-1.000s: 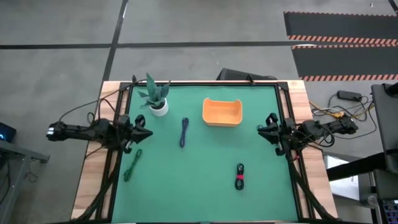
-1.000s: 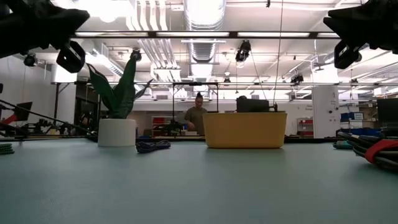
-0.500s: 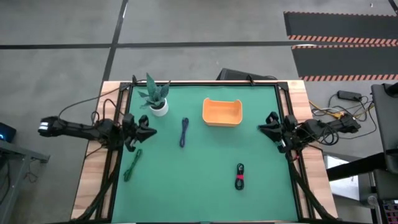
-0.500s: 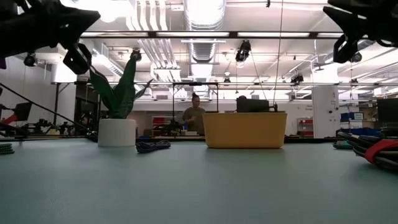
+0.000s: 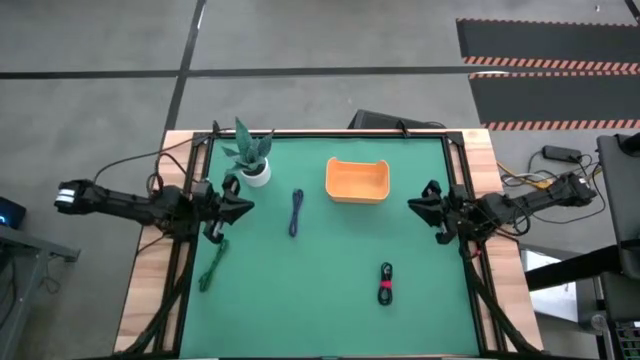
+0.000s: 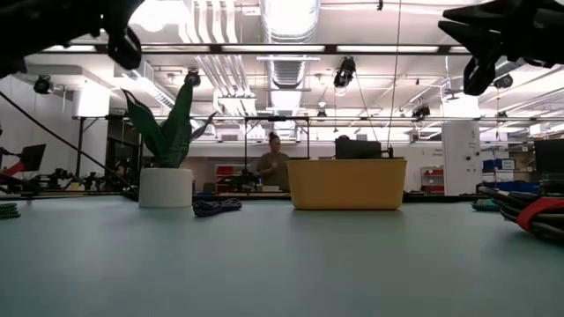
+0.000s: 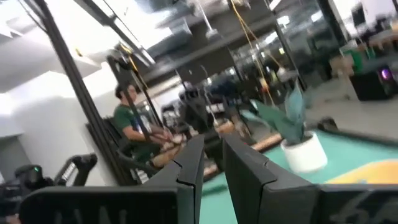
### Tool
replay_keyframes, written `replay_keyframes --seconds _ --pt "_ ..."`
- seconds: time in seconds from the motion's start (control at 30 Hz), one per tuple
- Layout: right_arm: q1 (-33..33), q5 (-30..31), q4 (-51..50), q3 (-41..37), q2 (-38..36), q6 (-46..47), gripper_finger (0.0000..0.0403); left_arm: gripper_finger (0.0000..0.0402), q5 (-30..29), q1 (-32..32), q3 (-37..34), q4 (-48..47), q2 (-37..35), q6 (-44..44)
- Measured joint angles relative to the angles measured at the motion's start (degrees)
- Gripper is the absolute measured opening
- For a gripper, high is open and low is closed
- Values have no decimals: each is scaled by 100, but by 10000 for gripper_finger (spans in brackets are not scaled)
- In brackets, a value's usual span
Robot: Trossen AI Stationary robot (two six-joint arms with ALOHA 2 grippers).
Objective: Pick and place USB-C Cables
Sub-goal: Put the black charger cable into the yellow bin
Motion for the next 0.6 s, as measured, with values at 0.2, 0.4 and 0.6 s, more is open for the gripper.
replay_keyframes --seconds 0.2,0.4,0.6 --pt "0 -14 -1218 754 364 378 52 2 -412 0 454 54 256 713" --pt "0 267 -3510 1938 821 976 52 2 -1161 2 782 76 430 1256" --pt "0 361 -5402 3010 1402 1649 52 2 -1201 2 862 63 520 1407"
